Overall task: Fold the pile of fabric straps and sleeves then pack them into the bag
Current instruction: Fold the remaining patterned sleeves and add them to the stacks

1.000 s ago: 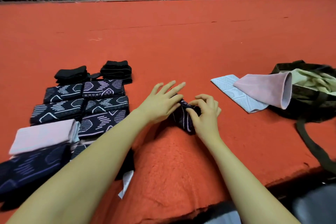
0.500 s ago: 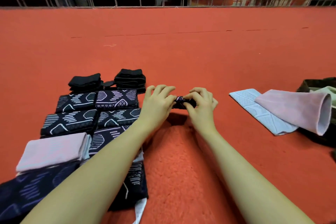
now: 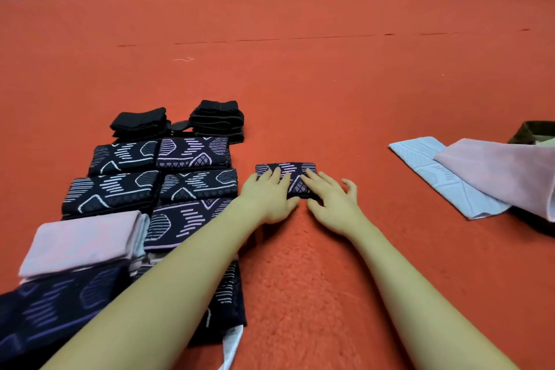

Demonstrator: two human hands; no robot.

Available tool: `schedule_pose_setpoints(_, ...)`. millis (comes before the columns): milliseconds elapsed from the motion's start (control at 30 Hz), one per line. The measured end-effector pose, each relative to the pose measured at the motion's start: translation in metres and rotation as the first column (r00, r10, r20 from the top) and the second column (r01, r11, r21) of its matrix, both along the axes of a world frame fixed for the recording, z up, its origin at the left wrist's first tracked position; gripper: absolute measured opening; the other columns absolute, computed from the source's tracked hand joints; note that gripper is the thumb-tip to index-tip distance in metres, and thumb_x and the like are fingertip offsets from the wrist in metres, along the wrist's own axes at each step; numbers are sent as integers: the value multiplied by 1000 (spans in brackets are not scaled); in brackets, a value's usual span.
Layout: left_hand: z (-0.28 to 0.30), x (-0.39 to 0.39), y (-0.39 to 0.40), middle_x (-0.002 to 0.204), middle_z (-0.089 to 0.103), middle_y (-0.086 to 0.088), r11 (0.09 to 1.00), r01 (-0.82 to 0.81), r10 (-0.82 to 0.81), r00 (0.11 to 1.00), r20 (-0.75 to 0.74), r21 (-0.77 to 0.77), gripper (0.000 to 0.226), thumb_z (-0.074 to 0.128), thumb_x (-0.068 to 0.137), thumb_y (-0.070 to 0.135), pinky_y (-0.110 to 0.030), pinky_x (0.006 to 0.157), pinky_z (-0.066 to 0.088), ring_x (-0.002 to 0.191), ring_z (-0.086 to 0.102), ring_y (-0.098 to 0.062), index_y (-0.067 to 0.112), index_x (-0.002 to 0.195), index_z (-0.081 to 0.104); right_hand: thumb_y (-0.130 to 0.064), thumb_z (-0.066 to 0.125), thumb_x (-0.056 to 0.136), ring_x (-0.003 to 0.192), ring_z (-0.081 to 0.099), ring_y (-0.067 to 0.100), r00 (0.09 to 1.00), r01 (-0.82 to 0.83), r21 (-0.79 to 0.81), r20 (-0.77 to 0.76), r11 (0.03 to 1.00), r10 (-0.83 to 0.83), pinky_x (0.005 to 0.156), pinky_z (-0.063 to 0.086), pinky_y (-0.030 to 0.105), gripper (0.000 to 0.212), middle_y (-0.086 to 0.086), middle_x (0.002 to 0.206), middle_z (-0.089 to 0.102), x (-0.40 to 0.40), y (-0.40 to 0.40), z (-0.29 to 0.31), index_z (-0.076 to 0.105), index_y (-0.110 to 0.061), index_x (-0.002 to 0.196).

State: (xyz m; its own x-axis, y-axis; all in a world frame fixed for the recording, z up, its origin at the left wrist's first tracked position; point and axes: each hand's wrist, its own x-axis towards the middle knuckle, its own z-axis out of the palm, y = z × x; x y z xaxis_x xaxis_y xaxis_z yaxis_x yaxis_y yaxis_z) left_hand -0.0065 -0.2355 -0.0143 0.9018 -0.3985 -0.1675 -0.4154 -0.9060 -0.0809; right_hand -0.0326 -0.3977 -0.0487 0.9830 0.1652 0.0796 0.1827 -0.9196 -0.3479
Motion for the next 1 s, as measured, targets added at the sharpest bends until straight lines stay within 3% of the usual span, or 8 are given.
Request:
schedule_pose_setpoints(67, -2, -7, 0, 160, 0, -8, 999, -41, 41, 998, -55, -8, 63, 19, 101, 46, -41, 118, 6, 147, 1, -24, 15, 153, 3, -29, 40, 97, 145, 10, 7, 999, 18, -18, -27, 1000, -19, 113, 0, 40, 55, -16, 158, 13, -5, 2, 1, 24, -37, 149)
schedule_pose_setpoints(200, -1, -20, -3, 160, -1, -9, 996, -68, 69, 997, 17, -58, 59, 19, 102, 42, -44, 118, -2, 147, -2, -25, 16, 153, 3, -33, 41, 99, 144, 13, 9, 998, 64, 76, 17, 995, -66, 109, 3, 35, 49, -15, 158, 17, -14, 3, 1, 29, -39, 146)
schedule_pose_setpoints(300, -3, -32, -16, 161, 3, -7, 987, -17, 41, 988, 146, -161, 57, 26, 102, 39, -42, 117, -1, 147, 1, -24, 19, 153, 8, -28, 47, 96, 139, 25, 9, 969, 133, 203, 178, 970, -170, 98, 9, 25, 44, -9, 152, 32, -27, -10, 0, 43, -31, 140)
schedule_pose_setpoints(433, -4, -45, -57, 160, 8, -4, 963, 99, -51, 981, 189, -252, 56, 32, 101, 37, -40, 116, 3, 146, 6, -22, 19, 152, 16, -24, 48, 87, 124, 46, 18, 896, 239, 279, 306, 930, -322, 83, 14, 24, 39, -1, 132, 54, -48, -47, 2, 61, -19, 123)
schedule_pose_setpoints(533, -5, -48, -97, 160, 11, -3, 947, 184, -138, 974, 181, -264, 55, 35, 100, 35, -40, 115, 6, 146, 9, -21, 19, 151, 21, -12, 59, 87, 118, 49, 25, 834, 368, 250, 337, 896, -436, 89, 20, 31, 32, 5, 125, 57, -56, -88, 5, 62, -14, 119)
schedule_pose_setpoints(667, -6, -39, -145, 159, 15, 0, 921, 289, -248, 952, 179, -260, 49, 37, 100, 33, -42, 113, 11, 145, 11, -22, 26, 148, 30, -17, 60, 88, 119, 43, 36, 792, 538, 79, 294, 839, -535, 95, 24, 42, 38, 15, 129, 52, -55, -143, 6, 57, -5, 124)
schedule_pose_setpoints(800, -12, -17, -183, 159, 16, 0, 918, 298, -270, 953, 140, -262, 48, 35, 101, 33, -43, 113, 13, 145, 14, -22, 27, 148, 30, -20, 65, 84, 119, 42, 39, 802, 564, -83, 289, 821, -522, 96, 26, 45, 41, 21, 130, 49, -34, -174, -1, 57, 0, 119)
schedule_pose_setpoints(1000, -26, 31, -229, 160, 13, 1, 905, 264, -230, 963, 139, -333, 50, 33, 102, 33, -43, 110, 17, 145, 15, -23, 27, 150, 23, -13, 64, 83, 97, 53, 39, 735, 615, -61, 405, 786, -544, 82, 28, 44, 18, 22, 102, 61, 2, -194, -19, 62, 2, 94)
